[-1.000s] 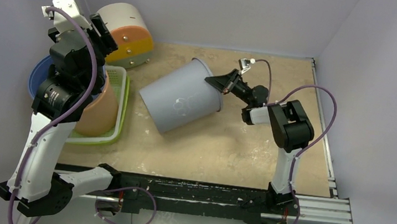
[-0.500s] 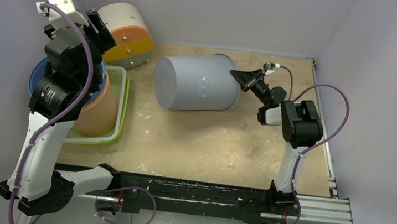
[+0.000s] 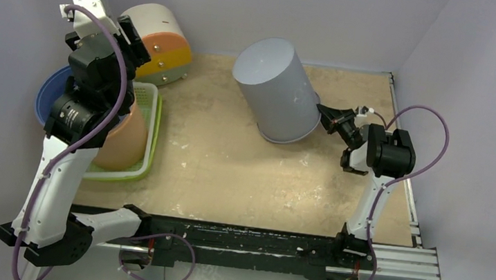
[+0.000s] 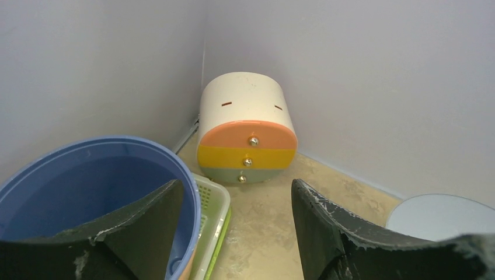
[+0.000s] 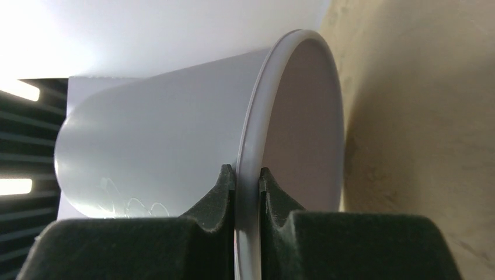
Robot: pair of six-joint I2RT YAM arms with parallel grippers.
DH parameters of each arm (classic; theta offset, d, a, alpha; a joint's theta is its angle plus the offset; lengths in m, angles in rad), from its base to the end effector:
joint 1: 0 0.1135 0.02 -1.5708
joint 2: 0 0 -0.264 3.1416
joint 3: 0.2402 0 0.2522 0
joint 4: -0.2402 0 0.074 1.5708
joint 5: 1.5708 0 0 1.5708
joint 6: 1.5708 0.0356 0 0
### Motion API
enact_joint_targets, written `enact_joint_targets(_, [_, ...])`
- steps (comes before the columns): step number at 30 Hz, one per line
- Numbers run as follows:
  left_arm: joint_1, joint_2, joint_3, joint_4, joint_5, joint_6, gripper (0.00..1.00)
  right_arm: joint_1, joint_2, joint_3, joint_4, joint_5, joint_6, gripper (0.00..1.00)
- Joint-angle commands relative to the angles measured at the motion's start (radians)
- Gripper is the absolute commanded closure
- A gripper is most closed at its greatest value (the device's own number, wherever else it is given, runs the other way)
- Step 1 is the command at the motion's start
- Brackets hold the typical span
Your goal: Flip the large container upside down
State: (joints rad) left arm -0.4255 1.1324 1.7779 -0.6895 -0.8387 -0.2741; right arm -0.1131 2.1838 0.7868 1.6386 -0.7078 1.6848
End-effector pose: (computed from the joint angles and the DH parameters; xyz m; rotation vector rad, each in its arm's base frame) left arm 0.1614 -0.0441 0.5435 -0.5153 1.5167 0.1338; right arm 0.3717 -0.0189 0.1227 0.7258 1.4712 1.7272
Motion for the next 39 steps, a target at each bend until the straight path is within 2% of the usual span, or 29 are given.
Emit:
enact_joint_targets(1, [0.000, -0.003, -0.011, 0.045, 0.013, -0.006, 0.34, -0.010, 0.034, -0.037, 0.396, -0.160, -0.177, 1.00])
enact_joint_targets(6, [0.000, -0.005, -0.021, 0.045, 0.014, -0.008, 0.34, -0.033, 0.036, -0.041, 0.349, -0.159, -0.203, 0.95])
enact_joint_targets(11, [0.000, -0.014, -0.043, 0.047, 0.010, -0.008, 0.34, -0.057, -0.001, -0.060, 0.209, -0.149, -0.291, 0.83])
enact_joint_targets(21, [0.000, -0.025, -0.090, 0.064, 0.023, -0.020, 0.34, -0.072, -0.150, -0.057, -0.323, -0.043, -0.594, 0.77])
enact_joint_targets(25, [0.000, -0.029, -0.105, 0.068, 0.017, -0.019, 0.34, -0.073, -0.198, -0.048, -0.468, 0.012, -0.675, 0.72])
enact_joint_targets(27, [-0.001, -0.030, -0.108, 0.067, 0.014, -0.017, 0.34, -0.073, -0.223, -0.043, -0.538, 0.046, -0.716, 0.67])
enact_joint_targets(33, [0.000, -0.027, -0.118, 0.063, 0.023, -0.013, 0.34, -0.074, -0.316, -0.017, -0.740, 0.122, -0.829, 0.59])
enact_joint_targets(39, [0.000, -0.002, -0.111, 0.007, 0.010, 0.024, 0.33, -0.071, -0.522, 0.086, -1.147, 0.340, -1.075, 0.46])
